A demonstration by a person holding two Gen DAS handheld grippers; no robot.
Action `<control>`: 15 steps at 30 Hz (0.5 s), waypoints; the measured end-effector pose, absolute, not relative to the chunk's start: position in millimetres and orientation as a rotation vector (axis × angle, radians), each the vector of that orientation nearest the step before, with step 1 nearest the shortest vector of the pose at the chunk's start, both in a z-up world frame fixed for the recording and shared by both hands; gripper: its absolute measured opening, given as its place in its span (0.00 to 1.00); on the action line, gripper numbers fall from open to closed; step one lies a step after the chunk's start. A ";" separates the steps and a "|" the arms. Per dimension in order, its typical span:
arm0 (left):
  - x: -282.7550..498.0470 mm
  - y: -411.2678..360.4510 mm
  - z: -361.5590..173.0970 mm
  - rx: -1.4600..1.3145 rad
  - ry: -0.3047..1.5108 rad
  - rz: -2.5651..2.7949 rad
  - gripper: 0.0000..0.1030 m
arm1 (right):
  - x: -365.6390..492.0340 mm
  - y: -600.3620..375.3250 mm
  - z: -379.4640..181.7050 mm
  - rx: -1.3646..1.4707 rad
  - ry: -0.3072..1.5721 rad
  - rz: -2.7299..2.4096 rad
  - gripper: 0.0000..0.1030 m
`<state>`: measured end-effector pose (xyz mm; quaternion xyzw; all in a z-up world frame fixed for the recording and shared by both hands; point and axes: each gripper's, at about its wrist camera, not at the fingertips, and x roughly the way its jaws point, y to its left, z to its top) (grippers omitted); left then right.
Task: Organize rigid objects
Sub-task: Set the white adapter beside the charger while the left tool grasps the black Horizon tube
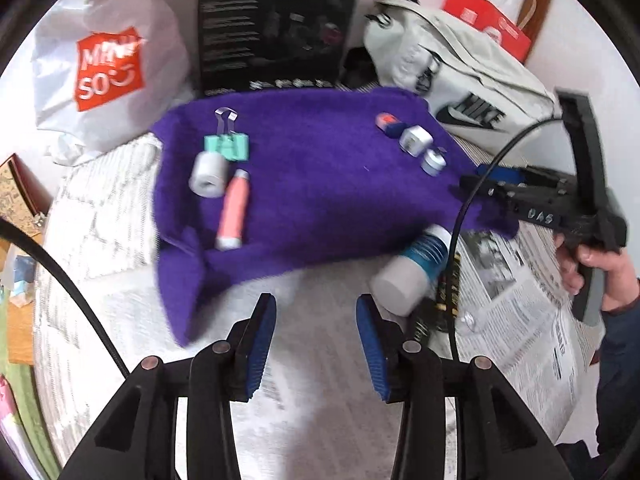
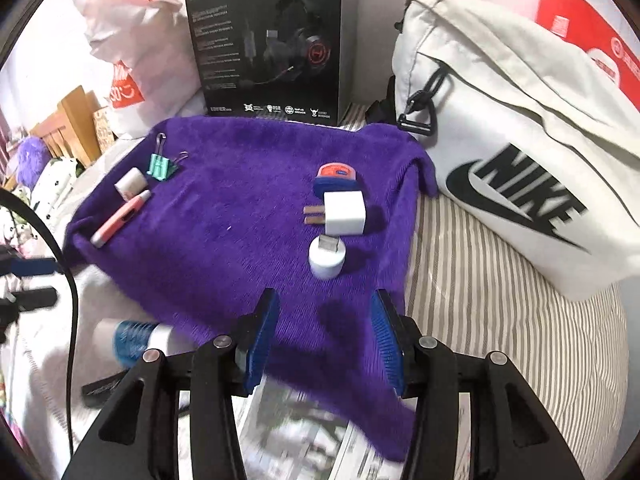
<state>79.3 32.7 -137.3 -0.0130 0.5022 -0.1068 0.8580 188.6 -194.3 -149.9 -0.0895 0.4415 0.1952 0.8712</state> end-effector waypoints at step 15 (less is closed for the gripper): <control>60.9 -31.5 -173.2 0.156 1.088 -0.392 0.37 | 118.2 -243.7 -131.4 -0.112 0.928 0.361 0.46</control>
